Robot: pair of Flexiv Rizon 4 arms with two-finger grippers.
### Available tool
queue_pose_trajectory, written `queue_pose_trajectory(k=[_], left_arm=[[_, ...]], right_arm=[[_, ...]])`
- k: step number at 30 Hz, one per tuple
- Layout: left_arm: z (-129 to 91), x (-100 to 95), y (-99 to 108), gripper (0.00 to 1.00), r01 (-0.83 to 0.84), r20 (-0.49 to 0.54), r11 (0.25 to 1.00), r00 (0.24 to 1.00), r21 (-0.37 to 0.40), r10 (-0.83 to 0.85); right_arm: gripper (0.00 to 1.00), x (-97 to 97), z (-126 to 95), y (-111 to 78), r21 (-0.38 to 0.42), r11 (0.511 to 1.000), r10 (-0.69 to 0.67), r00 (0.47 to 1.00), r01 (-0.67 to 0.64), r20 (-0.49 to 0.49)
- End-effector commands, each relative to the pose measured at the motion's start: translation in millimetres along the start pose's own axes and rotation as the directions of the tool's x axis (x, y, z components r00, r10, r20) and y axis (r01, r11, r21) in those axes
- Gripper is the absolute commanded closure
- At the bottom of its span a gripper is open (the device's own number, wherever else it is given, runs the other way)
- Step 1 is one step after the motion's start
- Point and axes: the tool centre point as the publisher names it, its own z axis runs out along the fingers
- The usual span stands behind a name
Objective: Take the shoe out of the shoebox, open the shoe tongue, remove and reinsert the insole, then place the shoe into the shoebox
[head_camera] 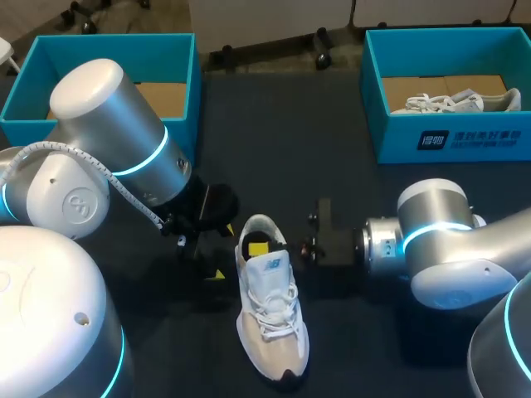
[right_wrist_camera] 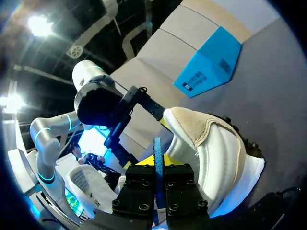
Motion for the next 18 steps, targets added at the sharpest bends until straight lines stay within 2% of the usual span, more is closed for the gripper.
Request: queue_pose_trajectory(k=[1, 2, 3, 9, 15, 18], left_arm=[[1, -0.2, 0, 0.0, -0.002, -0.001, 1.0, 1.0, 0.001, 0.002], [1, -0.2, 0, 0.0, -0.002, -0.001, 1.0, 1.0, 0.001, 0.002], [1, -0.2, 0, 0.0, -0.002, -0.001, 1.0, 1.0, 0.001, 0.002], [1, -0.2, 0, 0.0, -0.002, -0.001, 1.0, 1.0, 0.001, 0.002], [1, -0.2, 0, 0.0, -0.002, -0.001, 1.0, 1.0, 0.001, 0.002], [1, -0.2, 0, 0.0, -0.002, -0.001, 1.0, 1.0, 0.001, 0.002]], right_arm=[[0.93, 8.3, 2, -1.8, -0.001, 1.0, -0.022, 1.0, 0.022, 0.006], [0.79, 10.4, 2, -0.3, 0.002, 0.999, -0.033, 0.999, 0.033, 0.004], [0.72, 12.4, 3, 1.2, 0.004, 0.999, -0.041, 0.999, 0.041, 0.003], [0.65, 20.0, 6, 10.0, 0.017, 0.997, -0.077, 0.997, 0.077, 0.006], [0.68, 20.1, 6, 18.5, 0.02, 0.995, -0.098, 0.995, 0.098, 0.01], [0.83, 13.4, 5, 22.9, 0.015, 0.995, -0.099, 0.995, 0.099, 0.006]])
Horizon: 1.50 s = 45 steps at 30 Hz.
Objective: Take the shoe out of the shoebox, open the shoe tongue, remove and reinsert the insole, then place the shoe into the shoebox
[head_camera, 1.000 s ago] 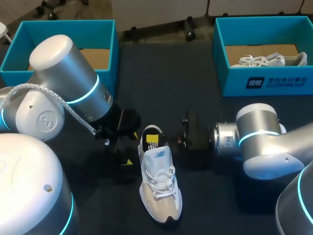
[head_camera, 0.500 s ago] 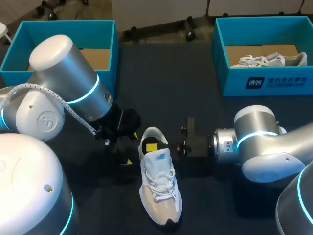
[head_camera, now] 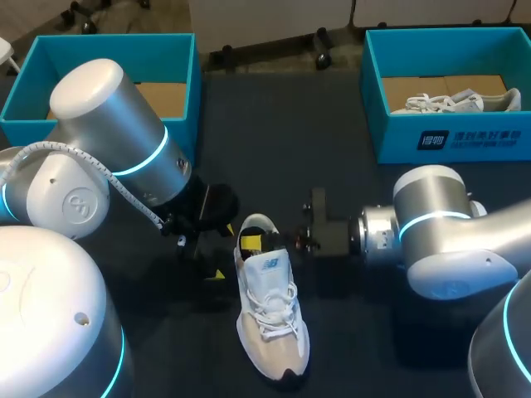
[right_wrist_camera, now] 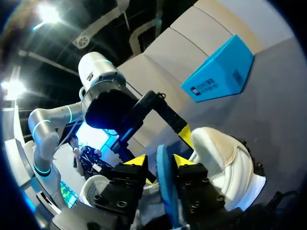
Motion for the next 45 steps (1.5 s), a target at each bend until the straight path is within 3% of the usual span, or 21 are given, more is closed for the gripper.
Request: queue_pose_trajectory(k=[1, 2, 12, 17, 18, 20, 22, 45], left_arm=[[1, -0.2, 0, 0.0, -0.002, -0.001, 1.0, 1.0, 0.001, 0.002], [1, -0.2, 0, 0.0, -0.002, -0.001, 1.0, 1.0, 0.001, 0.002], [1, -0.2, 0, 0.0, -0.002, -0.001, 1.0, 1.0, 0.001, 0.002], [1, -0.2, 0, 0.0, -0.002, -0.001, 1.0, 1.0, 0.001, 0.002], [1, -0.2, 0, 0.0, -0.002, -0.001, 1.0, 1.0, 0.001, 0.002], [1, -0.2, 0, 0.0, -0.002, -0.001, 1.0, 1.0, 0.001, 0.002], [1, -0.2, 0, 0.0, -0.002, -0.001, 1.0, 1.0, 0.001, 0.002], [1, -0.2, 0, 0.0, -0.002, -0.001, 1.0, 1.0, 0.001, 0.002]], right_arm=[[0.93, -8.3, -1, 3.9, -0.003, 1.0, 0.007, 1.0, -0.007, -0.006], [1.0, -10.7, 0, 4.1, -0.004, 1.0, 0.013, 1.0, -0.013, -0.007], [1.0, -25.7, -3, -14.4, 0.009, 0.994, 0.112, 0.994, -0.112, 0.008], [1.0, -22.3, -3, -19.8, 0.023, 0.994, 0.106, 0.994, -0.106, 0.007], [0.93, -18.8, -3, -17.8, 0.022, 0.996, 0.09, 0.996, -0.09, 0.005], [0.68, -13.4, -3, -14.0, 0.023, 0.998, 0.064, 0.998, -0.065, 0.01], [0.55, -7.8, -2, -10.3, 0.028, 0.999, 0.04, 0.999, -0.041, 0.012], [0.57, 3.1, -17, 7.9, 0.108, 0.992, -0.063, 0.997, 0.059, 0.034]])
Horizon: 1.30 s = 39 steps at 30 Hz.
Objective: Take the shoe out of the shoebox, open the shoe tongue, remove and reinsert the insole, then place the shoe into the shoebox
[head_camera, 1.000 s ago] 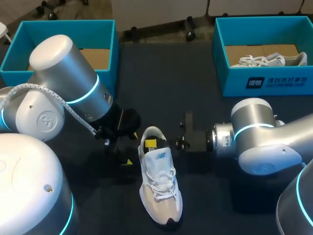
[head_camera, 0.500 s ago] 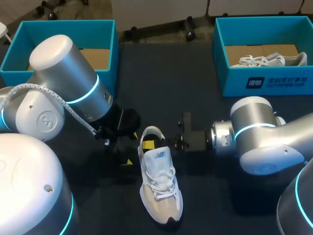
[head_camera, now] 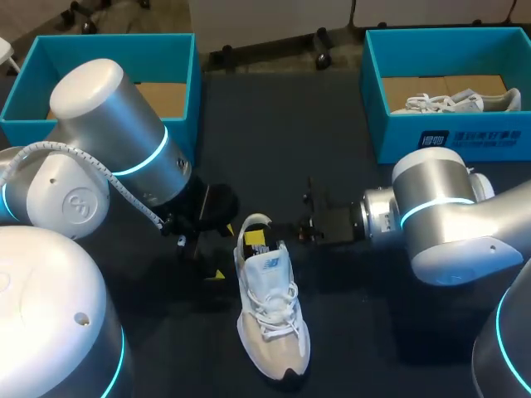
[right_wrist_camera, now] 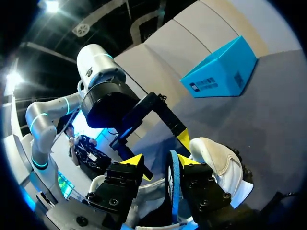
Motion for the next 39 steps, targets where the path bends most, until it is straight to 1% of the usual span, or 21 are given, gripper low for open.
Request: queue_pose_trajectory(k=[1, 6, 14, 19, 23, 26, 31, 34, 35, 39], left_arm=[[1, -0.2, 0, 0.0, -0.002, -0.001, 1.0, 1.0, 0.001, 0.002], [1, -0.2, 0, 0.0, -0.002, -0.001, 1.0, 1.0, 0.001, 0.002], [1, -0.2, 0, 0.0, -0.002, -0.001, 1.0, 1.0, 0.001, 0.002], [1, -0.2, 0, 0.0, -0.002, -0.001, 1.0, 1.0, 0.001, 0.002], [1, -0.2, 0, 0.0, -0.002, -0.001, 1.0, 1.0, 0.001, 0.002], [-9, -3.5, 1, 0.0, -0.017, -0.005, 1.0, 1.0, 0.007, 0.017], [-28, -10.0, 11, 0.0, -0.029, -0.01, 1.0, 1.0, 0.008, 0.029], [-40, -15.0, 19, 0.0, -0.037, -0.017, 0.999, 0.999, 0.006, 0.037], [-43, -17.3, 22, 0.0, -0.04, -0.013, 0.999, 0.999, -0.01, 0.04], [-59, -23.2, 35, 0.0, -0.05, -0.032, 0.999, 0.998, -0.021, 0.049]], right_arm=[[0.56, 3.3, -10, 1.9, 0.005, 1.0, -0.005, 1.0, 0.005, 0.007], [0.54, 1.9, -16, 3.9, 0.021, 1.0, -0.017, 1.0, 0.016, 0.02], [0.53, -6.6, -30, 8.3, 0.046, 0.999, -0.017, 0.998, 0.015, 0.061], [0.53, -9.9, -44, 9.6, 0.064, 0.998, -0.013, 0.995, 0.007, 0.096], [0.53, -8.5, -57, 11.5, 0.079, 0.997, -0.01, 0.99, -0.001, 0.141], [0.52, -6.6, -63, 12.9, 0.099, 0.995, -0.006, 0.986, -0.011, 0.167], [0.51, -2.4, -75, 15.1, 0.113, 0.993, 0.004, 0.978, -0.028, 0.207], [0.51, 0.5, -80, 16.7, 0.126, 0.991, 0.005, 0.971, -0.035, 0.237], [0.51, 1.3, -82, 17.3, 0.131, 0.991, 0.005, 0.969, -0.038, 0.245], [0.5, 5.9, -86, 20.6, 0.157, 0.986, 0.007, 0.95, -0.059, 0.312]])
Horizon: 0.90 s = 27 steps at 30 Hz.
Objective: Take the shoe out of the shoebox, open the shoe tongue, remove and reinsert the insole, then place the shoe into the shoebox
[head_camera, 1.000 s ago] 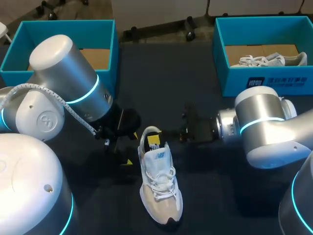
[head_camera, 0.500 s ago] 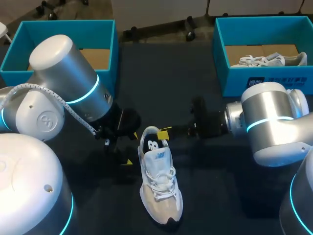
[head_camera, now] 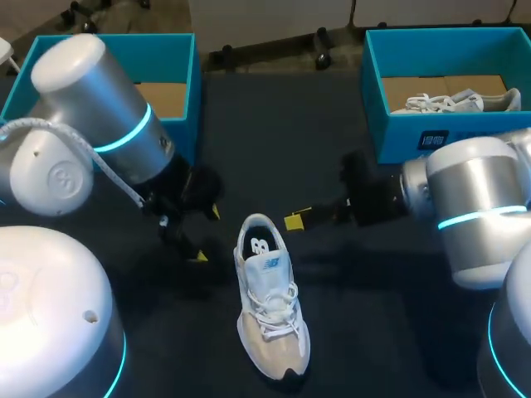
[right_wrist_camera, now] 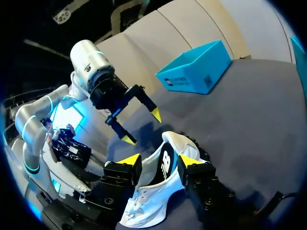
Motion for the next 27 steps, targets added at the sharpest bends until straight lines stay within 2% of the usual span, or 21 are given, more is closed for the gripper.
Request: queue_pose_trajectory(k=[1, 5, 9, 13, 19, 27], left_arm=[[-28, -2.4, 14, 0.0, -0.022, -0.031, 1.0, 0.999, -0.005, 0.022], [-45, -10.0, 28, 0.0, -0.024, -0.037, 1.0, 0.999, -0.005, 0.024], [-58, -17.6, 42, 0.0, -0.019, -0.04, 1.0, 0.999, -0.012, 0.019], [-69, -23.6, 53, 0.0, -0.009, -0.036, 1.0, 0.999, -0.022, 0.009], [-80, -27.6, 65, 0.0, 0.005, -0.034, 0.999, 0.999, -0.048, -0.007], [-91, -27.2, 75, 0.0, 0.024, -0.015, 0.998, 1.0, -0.053, -0.024]], right_arm=[[0.46, 13.2, -12, 6.1, 0.04, 0.999, 0.009, 0.997, -0.012, 0.074], [0.45, 18.4, -18, 9.4, 0.064, 0.997, 0.02, 0.989, -0.03, 0.145], [0.48, 20.9, -20, 15.4, 0.125, 0.99, 0.03, 0.971, -0.061, 0.235], [0.5, 21.7, -19, 24.4, 0.188, 0.978, 0.041, 0.964, -0.093, 0.264], [0.5, 18.6, -13, 32.3, 0.317, 0.933, 0.067, 0.948, -0.17, 0.311], [0.47, 14.1, -11, 36.2, 0.397, 0.886, 0.1, 0.935, -0.239, 0.339]])
